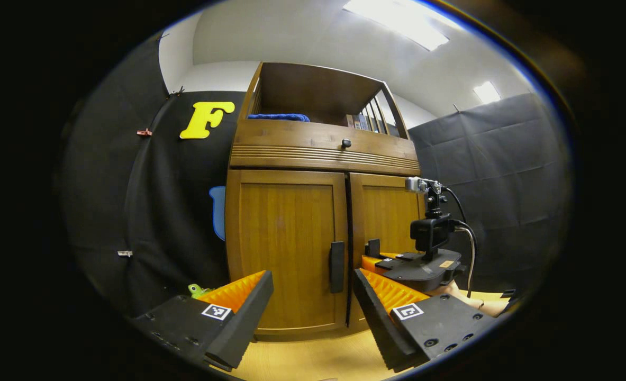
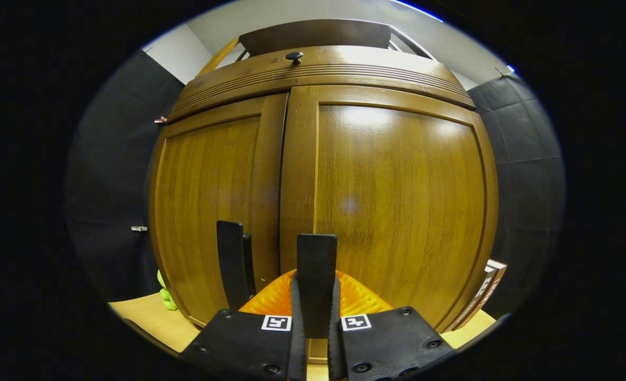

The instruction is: Open the right door of the double-door shoe cabinet with the right hand, and open the left door with the left hand.

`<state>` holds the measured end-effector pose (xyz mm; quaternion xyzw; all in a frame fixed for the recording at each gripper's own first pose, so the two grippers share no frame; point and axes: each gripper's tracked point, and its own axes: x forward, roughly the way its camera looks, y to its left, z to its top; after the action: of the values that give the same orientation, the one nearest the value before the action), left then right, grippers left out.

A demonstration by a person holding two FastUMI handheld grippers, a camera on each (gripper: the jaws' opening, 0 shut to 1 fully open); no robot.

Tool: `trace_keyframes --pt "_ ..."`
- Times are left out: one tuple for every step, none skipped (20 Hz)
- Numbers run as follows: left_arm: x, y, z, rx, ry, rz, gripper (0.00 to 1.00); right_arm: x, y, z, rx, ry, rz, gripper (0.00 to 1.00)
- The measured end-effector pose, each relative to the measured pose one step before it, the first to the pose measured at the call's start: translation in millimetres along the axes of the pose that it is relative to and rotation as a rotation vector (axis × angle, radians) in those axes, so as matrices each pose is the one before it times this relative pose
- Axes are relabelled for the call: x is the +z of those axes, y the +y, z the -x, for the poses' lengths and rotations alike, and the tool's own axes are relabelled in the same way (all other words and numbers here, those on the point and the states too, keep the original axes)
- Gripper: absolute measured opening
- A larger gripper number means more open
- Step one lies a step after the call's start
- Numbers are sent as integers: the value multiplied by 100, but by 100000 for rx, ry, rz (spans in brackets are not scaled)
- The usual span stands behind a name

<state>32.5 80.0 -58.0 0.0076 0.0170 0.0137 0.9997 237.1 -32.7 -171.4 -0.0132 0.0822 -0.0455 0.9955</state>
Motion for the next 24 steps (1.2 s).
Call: trace_keyframes --pt "24 -70 275 276 -100 31 95 51 23 464 591 290 -25 19" --pt "145 -136 334 416 -71 -52 95 81 -38 394 719 280 -618 19" --pt "58 -135 302 331 -36 -47 95 -22 -31 461 865 447 -568 19" --pt "127 -138 315 119 -72 17 95 51 -58 450 812 181 -370 19" --pt "89 -242 140 43 -80 156 95 95 -34 590 804 186 -110 19" --pt "107 -175 171 66 -7 300 95 52 -74 583 769 313 18 19" --pt "158 -230 222 54 -46 273 95 38 -81 667 741 185 -240 19" --pt "112 -275 63 -3 -58 226 95 91 -148 623 810 237 -257 19" --pt "97 -246 132 -64 87 158 95 70 -94 657 711 55 -395 19" --pt "-6 -350 165 -221 174 -34 95 33 -204 774 388 83 -292 19" --pt "71 -232 191 -50 67 -48 95 86 -135 653 314 34 95 19" --pt "-18 -342 132 -249 44 -7 94 54 -179 754 252 -77 152 15" --pt "74 -411 183 -428 32 173 95 -1 -208 644 170 -51 225 19" --pt "-54 -495 133 -718 156 192 95 -6 -101 550 313 -185 107 19" --pt "90 -433 134 -904 25 124 95 -4 -61 501 309 34 -23 19" --pt "-70 -414 178 -963 -83 9 95 69 -104 367 88 -57 -161 19" --pt "103 -471 138 -878 -130 -45 95 103 -83 444 -82 -109 73 19" --pt "-66 -423 108 -884 -90 -53 95 37 -185 511 -99 -58 382 19" --pt "129 -407 94 -752 -158 -24 95 39 -192 481 -152 37 414 19" --pt "42 -264 -1 -520 -216 131 95 -57 -205 461 -188 171 336 19" --pt "53 -250 22 -414 -240 259 95 71 -173 445 -136 33 65 19" --pt "15 -299 16 -454 -211 433 95 12 -204 448 -65 209 67 19" --pt "23 -297 6 -560 79 399 95 60 -289 525 -93 108 -125 19" --pt "-62 -203 48 -304 87 305 95 16 -219 433 -143 183 -164 19"
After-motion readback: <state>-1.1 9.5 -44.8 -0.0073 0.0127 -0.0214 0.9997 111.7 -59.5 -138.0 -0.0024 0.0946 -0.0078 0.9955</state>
